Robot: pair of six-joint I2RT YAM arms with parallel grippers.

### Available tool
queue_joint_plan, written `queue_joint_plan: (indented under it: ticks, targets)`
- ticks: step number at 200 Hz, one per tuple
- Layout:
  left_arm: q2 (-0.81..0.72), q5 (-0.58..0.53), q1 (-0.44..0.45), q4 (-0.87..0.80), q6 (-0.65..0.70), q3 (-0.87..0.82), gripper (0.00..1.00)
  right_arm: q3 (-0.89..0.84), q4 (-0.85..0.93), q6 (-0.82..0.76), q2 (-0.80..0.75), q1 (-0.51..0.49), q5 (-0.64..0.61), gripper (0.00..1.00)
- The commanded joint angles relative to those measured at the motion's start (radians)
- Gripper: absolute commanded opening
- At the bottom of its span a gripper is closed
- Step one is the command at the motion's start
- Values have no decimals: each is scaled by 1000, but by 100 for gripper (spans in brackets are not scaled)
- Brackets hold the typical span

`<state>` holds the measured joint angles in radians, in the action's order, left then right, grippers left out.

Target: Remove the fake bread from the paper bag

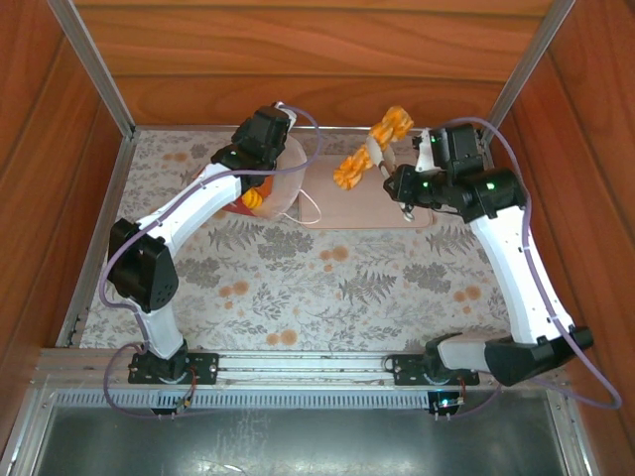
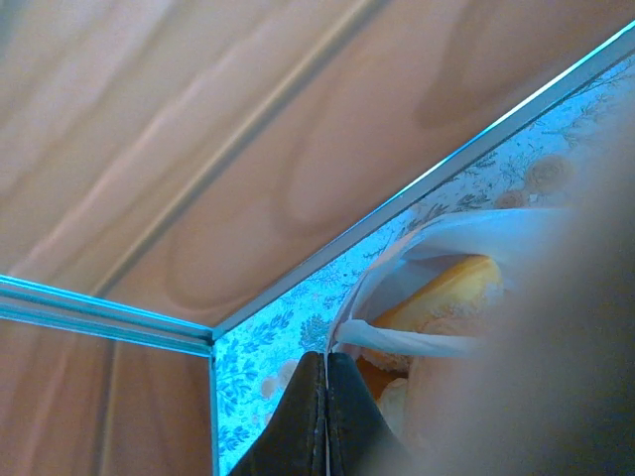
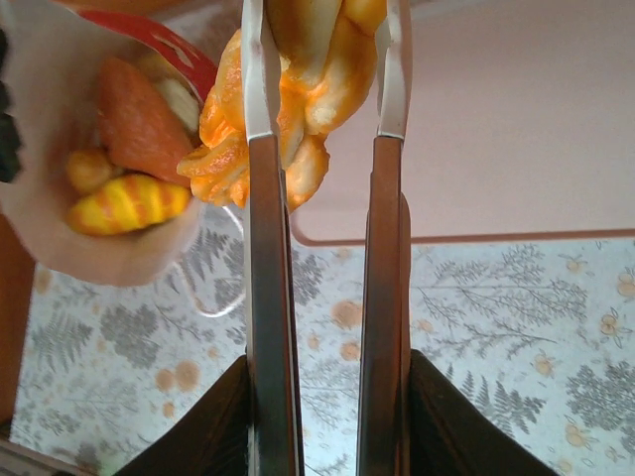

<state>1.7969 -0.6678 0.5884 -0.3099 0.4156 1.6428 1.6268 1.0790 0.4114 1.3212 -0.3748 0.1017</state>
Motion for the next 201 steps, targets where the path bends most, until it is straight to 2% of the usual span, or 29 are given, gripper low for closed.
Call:
queue_joint_plan:
  ticks: [1, 45, 89, 116, 155, 179, 201]
  targets:
    - [-52, -19, -5, 33, -2, 0, 0, 31, 28, -93, 57, 11, 53, 24]
    - [-59, -1, -9, 33, -17, 3, 0, 73, 75, -144, 183, 29, 44, 26]
    - [-63, 0, -10, 33, -14, 11, 0, 166, 220, -255, 282, 62, -91, 25]
    - [-62, -1, -13, 34, -14, 17, 0, 222, 279, -332, 332, 84, -125, 26]
    - [-62, -1, -15, 37, -17, 17, 0, 318, 388, -432, 479, 131, -255, 27]
    - [-62, -5, -15, 37, -20, 14, 0, 391, 413, -451, 541, 185, -261, 27]
    - [-62, -8, -16, 36, -20, 11, 0, 459, 442, -468, 603, 203, -318, 26]
